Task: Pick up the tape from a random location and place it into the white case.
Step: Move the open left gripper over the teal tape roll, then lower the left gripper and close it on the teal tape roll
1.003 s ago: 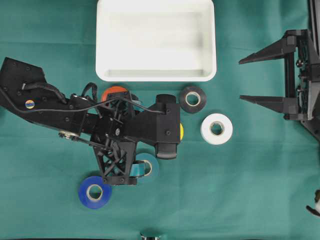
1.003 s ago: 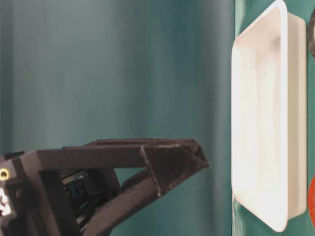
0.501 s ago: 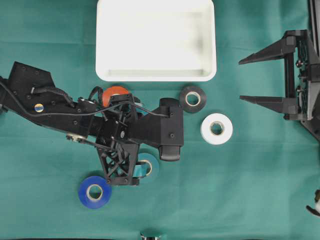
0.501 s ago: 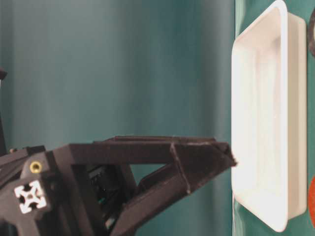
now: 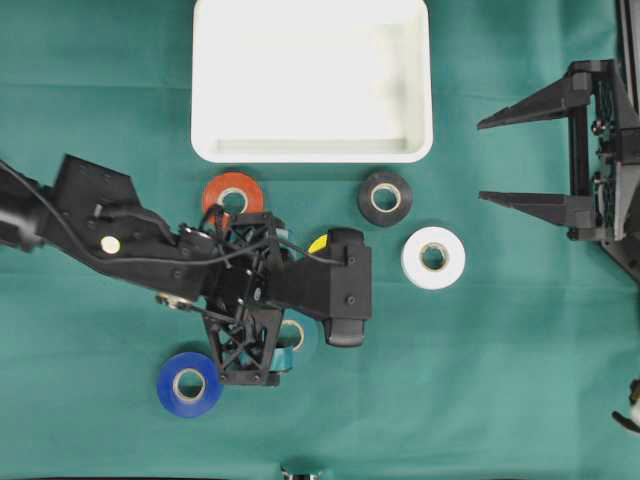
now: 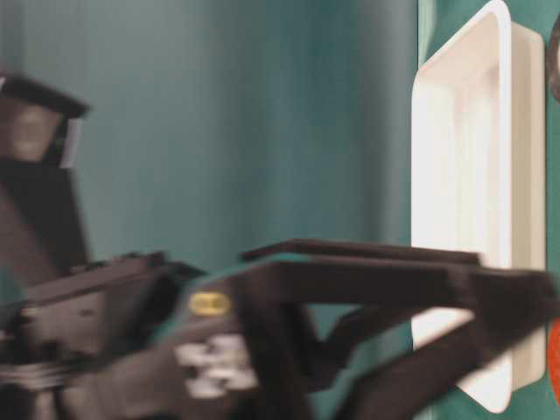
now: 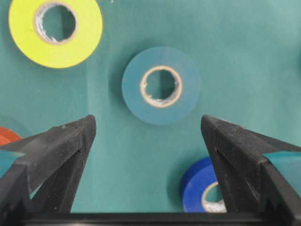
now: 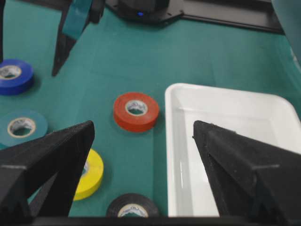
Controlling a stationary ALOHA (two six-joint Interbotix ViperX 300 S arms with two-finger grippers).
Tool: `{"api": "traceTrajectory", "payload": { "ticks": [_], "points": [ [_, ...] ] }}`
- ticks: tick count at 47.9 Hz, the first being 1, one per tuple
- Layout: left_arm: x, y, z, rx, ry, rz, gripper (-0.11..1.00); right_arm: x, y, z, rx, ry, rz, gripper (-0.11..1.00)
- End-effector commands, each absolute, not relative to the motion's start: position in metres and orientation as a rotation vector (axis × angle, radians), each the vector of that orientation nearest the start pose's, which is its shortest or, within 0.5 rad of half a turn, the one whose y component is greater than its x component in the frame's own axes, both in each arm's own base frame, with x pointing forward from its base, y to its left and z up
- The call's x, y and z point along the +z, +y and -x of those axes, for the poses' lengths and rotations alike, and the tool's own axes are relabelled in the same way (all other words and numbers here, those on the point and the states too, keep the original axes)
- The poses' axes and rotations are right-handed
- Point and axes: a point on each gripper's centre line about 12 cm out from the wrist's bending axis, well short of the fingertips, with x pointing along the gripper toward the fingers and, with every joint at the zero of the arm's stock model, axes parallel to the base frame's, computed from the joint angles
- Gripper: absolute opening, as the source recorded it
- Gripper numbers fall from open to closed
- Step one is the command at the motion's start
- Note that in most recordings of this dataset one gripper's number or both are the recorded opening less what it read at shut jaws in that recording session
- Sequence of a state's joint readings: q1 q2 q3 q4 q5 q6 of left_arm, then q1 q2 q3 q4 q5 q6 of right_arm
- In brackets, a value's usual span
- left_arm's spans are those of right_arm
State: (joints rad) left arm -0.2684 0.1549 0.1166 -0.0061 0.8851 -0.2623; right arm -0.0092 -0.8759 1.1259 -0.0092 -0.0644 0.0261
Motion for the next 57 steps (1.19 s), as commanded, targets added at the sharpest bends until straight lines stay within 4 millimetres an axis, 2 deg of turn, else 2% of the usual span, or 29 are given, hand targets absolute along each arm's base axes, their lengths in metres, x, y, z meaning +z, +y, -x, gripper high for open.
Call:
{"api": "traceTrajectory", "payload": {
  "ticks": [1, 14, 22, 41, 57],
  "points": [
    [0.226, -0.119, -0.427, -0.090, 1.151, 0.084, 0.99, 0.278, -0.002, -0.218, -0.008, 0.164, -0.018, 0.92],
    [0.198, -0.119, -0.433, -0.097, 1.099, 0.089, 0.99, 0.272, -0.002, -0.222, -0.009, 0.187, -0.018, 0.92],
    [0.172, -0.118, -0.433, -0.090, 1.131, 0.086, 0.99, 0.270, -0.002, -0.223, -0.008, 0.195, -0.016, 0.92],
    [0.127, -0.120, -0.441, -0.082, 1.174, 0.076, 0.99, 0.269, 0.000, -0.223, -0.003, 0.202, -0.017, 0.92],
    [0.119, -0.120, -0.440, -0.079, 1.193, 0.071, 0.99, 0.267, 0.002, -0.224, 0.010, 0.209, -0.016, 0.92]
  ]
}}
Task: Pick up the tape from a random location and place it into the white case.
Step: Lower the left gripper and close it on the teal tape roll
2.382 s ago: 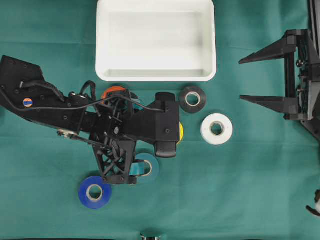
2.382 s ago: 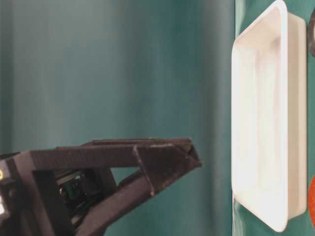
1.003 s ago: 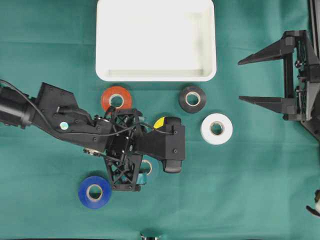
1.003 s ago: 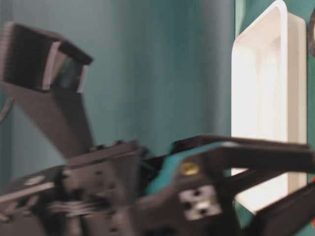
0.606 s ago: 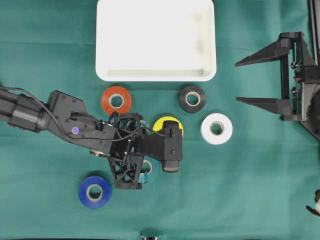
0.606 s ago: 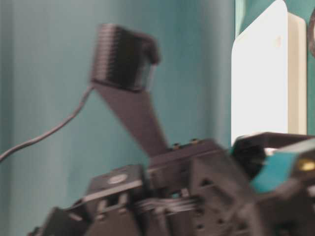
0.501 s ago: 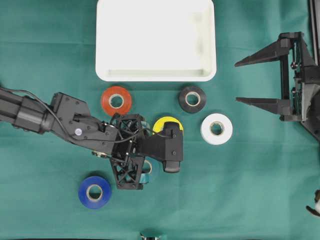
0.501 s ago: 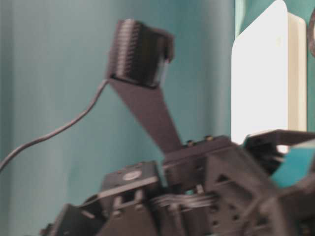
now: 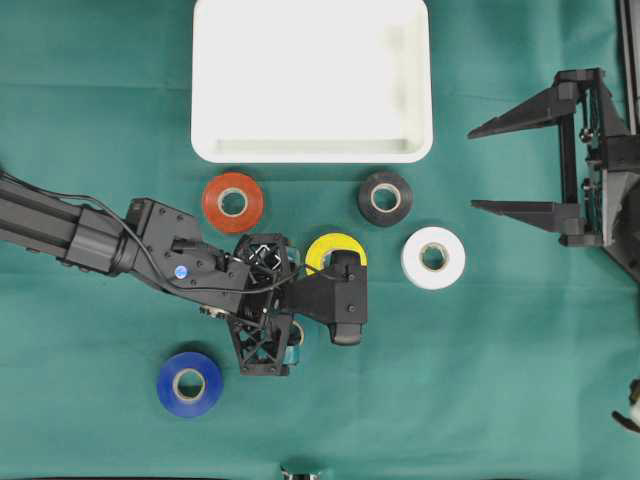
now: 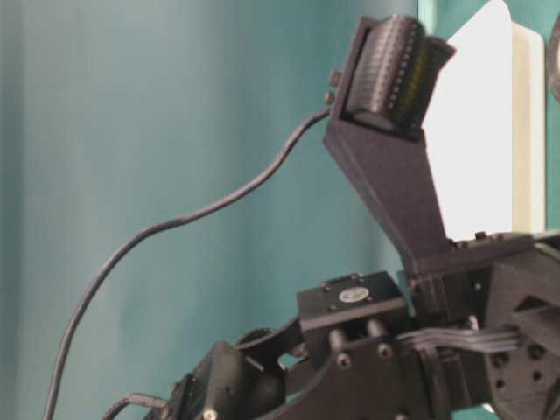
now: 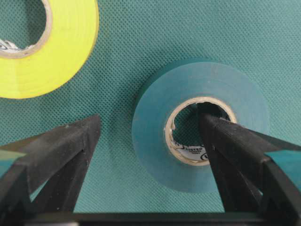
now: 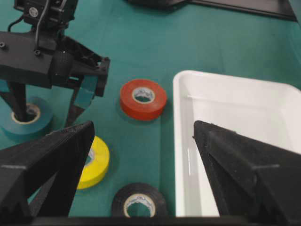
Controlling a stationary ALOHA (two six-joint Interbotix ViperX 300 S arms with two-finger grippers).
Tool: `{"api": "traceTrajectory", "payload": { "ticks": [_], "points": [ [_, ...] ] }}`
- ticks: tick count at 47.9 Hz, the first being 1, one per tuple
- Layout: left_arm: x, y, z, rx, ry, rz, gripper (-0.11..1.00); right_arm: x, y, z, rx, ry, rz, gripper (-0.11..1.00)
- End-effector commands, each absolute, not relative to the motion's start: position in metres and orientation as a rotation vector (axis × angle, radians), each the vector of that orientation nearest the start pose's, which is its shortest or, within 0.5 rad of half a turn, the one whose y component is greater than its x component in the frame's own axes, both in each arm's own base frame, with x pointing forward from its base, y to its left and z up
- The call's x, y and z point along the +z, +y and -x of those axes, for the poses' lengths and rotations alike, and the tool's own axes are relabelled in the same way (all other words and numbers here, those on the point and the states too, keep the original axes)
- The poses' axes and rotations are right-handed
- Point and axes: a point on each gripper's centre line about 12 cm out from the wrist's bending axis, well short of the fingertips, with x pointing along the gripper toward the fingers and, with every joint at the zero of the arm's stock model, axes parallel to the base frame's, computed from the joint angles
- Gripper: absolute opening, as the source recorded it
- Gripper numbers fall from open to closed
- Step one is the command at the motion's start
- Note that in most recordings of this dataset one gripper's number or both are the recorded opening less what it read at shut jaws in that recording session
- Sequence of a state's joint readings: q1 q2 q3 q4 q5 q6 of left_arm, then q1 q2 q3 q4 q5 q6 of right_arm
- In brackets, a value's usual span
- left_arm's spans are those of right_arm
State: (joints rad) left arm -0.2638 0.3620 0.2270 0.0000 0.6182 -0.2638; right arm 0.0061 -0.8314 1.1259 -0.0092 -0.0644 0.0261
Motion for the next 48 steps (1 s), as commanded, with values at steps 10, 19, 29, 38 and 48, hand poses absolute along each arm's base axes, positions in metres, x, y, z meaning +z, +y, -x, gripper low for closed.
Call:
{"api": "traceTrajectory", "payload": {
  "ticks": [10, 19, 29, 38, 48],
  "points": [
    [0.121, -0.123, -0.440, -0.094, 1.194, 0.052, 0.90, 0.268, 0.003, -0.224, 0.011, 0.207, -0.017, 0.92],
    [0.126, -0.127, -0.437, -0.111, 1.199, 0.028, 0.41, 0.268, 0.003, -0.224, 0.011, 0.207, -0.017, 0.92],
    [0.128, -0.127, -0.436, -0.112, 1.197, 0.029, 0.21, 0.268, 0.003, -0.224, 0.011, 0.206, -0.020, 0.92],
    [0.128, -0.127, -0.436, -0.111, 1.197, 0.030, 0.21, 0.267, 0.003, -0.224, 0.010, 0.210, -0.022, 0.92],
    [0.130, -0.129, -0.436, -0.112, 1.199, 0.031, 0.21, 0.267, 0.003, -0.224, 0.010, 0.210, -0.022, 0.92]
  ]
}}
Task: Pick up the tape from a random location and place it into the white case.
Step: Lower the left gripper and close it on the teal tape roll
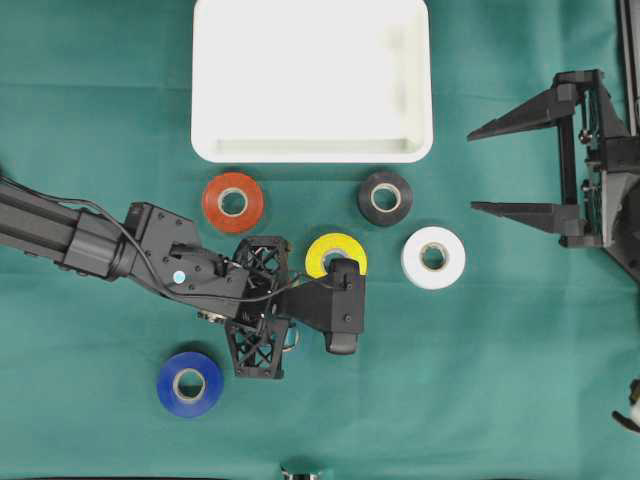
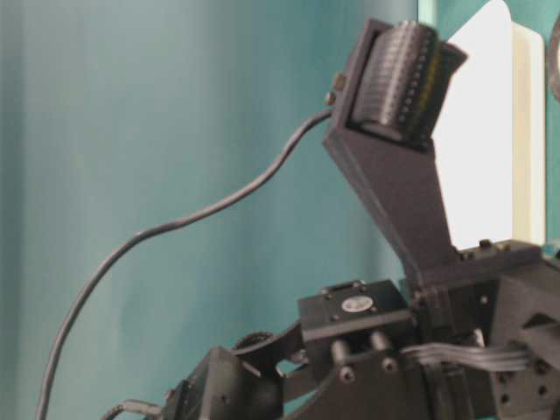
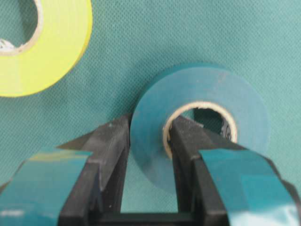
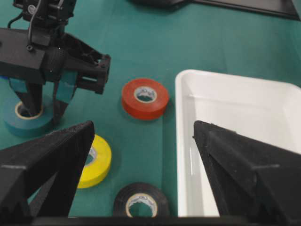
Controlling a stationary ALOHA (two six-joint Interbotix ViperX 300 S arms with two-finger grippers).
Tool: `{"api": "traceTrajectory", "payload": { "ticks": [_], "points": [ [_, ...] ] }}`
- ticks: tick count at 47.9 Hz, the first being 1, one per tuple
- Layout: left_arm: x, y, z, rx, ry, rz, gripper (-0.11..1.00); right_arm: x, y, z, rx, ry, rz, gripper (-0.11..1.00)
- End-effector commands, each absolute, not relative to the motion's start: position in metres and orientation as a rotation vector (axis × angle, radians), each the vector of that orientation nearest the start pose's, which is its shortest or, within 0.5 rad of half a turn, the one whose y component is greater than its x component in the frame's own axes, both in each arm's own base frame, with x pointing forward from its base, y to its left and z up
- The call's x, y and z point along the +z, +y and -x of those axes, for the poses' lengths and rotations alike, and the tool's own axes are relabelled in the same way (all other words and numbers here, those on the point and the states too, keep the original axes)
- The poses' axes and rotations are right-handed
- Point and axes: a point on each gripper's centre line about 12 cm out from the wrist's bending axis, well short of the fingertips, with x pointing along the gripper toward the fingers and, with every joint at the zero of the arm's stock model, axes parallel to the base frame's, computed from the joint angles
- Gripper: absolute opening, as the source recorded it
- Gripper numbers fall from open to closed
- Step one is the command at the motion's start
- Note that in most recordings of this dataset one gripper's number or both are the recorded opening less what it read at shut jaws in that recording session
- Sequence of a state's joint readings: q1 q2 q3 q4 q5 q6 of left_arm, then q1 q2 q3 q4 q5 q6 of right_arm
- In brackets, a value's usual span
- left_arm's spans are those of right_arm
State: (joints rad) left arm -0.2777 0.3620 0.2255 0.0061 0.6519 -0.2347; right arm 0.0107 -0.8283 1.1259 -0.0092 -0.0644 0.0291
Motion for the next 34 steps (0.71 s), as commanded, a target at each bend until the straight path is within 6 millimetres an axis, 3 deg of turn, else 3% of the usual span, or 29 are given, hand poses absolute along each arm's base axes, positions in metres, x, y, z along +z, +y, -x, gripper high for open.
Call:
{"api": "traceTrajectory", "payload": {
  "ticks": [1, 15, 34],
  "points": [
    [0.131, -0.129, -0.436, -0.112, 1.199, 0.031, 0.21, 0.267, 0.003, -0.224, 0.010, 0.210, -0.022, 0.92],
    [0.153, -0.130, -0.434, -0.114, 1.198, 0.031, 0.21, 0.267, 0.003, -0.224, 0.012, 0.210, -0.023, 0.92],
    [0.224, -0.129, -0.425, -0.132, 1.108, 0.047, 0.21, 0.267, 0.004, -0.225, 0.013, 0.213, -0.023, 0.92]
  ]
}}
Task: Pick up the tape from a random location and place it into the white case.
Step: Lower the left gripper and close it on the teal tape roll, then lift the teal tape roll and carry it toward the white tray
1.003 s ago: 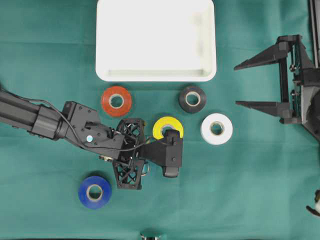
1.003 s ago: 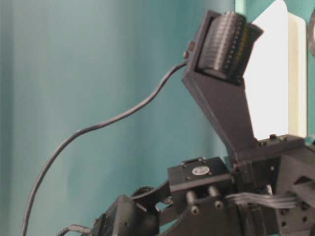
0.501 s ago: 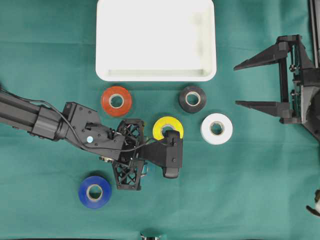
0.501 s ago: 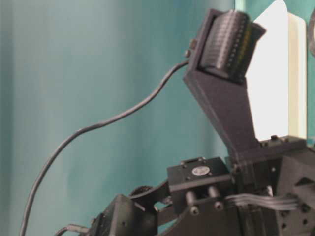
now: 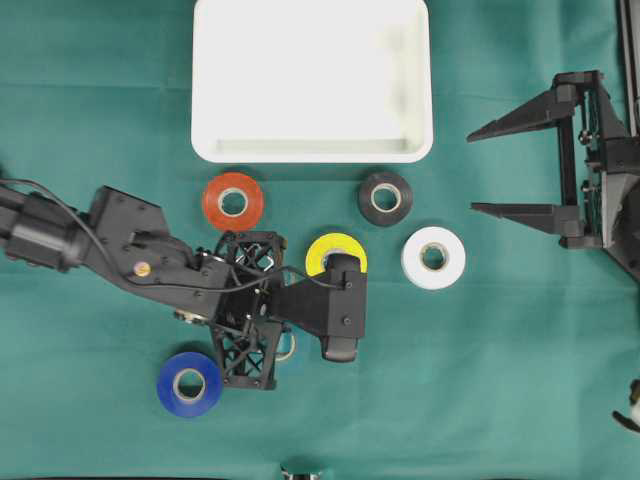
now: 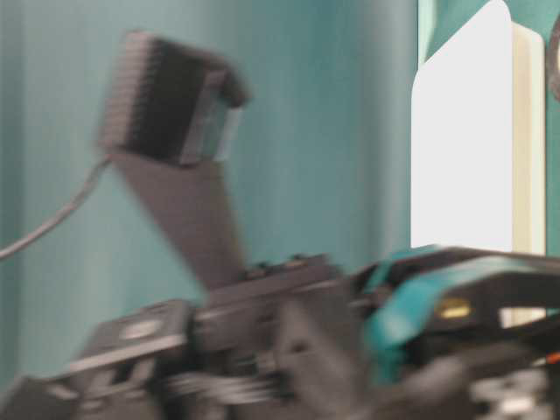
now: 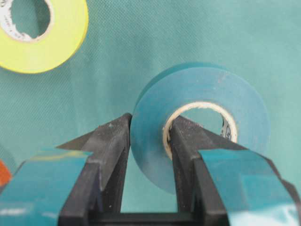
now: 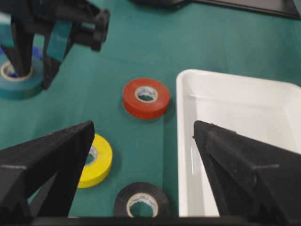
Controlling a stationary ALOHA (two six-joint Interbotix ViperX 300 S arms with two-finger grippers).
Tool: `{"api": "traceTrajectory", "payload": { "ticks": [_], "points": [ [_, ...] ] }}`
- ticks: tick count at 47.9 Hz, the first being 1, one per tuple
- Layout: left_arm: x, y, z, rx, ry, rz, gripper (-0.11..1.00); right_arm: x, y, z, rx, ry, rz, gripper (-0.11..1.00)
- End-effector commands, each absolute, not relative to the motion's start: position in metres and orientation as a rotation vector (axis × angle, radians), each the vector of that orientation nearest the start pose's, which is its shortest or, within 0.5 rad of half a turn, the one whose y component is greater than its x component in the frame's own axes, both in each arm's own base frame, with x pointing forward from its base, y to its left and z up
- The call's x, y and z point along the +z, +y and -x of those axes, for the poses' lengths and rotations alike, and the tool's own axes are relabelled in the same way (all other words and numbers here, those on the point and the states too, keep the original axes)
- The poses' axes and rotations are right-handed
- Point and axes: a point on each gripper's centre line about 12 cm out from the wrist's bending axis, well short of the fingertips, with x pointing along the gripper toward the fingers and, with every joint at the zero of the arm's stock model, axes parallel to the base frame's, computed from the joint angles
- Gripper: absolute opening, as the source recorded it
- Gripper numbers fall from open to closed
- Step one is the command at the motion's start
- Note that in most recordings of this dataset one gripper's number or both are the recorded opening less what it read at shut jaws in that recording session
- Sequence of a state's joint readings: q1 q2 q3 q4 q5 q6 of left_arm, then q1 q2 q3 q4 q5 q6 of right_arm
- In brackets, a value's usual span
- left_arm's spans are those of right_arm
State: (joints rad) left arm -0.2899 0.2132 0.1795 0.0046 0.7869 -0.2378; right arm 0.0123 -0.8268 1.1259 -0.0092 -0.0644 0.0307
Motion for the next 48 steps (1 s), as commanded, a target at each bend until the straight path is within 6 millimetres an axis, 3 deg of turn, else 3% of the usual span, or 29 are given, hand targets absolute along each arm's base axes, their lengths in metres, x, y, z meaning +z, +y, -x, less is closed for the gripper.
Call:
{"api": "traceTrajectory", "payload": {
  "ticks": [1, 34, 48],
  "points": [
    [0.227, -0.128, -0.424, -0.132, 1.108, 0.047, 0.21, 0.267, 0.004, -0.225, 0.013, 0.213, -0.023, 0.92],
    [0.350, -0.122, -0.400, -0.156, 0.972, 0.060, 0.21, 0.268, 0.004, -0.225, 0.013, 0.216, -0.023, 0.92],
    [0.369, -0.115, -0.391, -0.142, 0.992, 0.060, 0.21, 0.270, 0.004, -0.225, 0.013, 0.215, -0.023, 0.92]
  ]
}}
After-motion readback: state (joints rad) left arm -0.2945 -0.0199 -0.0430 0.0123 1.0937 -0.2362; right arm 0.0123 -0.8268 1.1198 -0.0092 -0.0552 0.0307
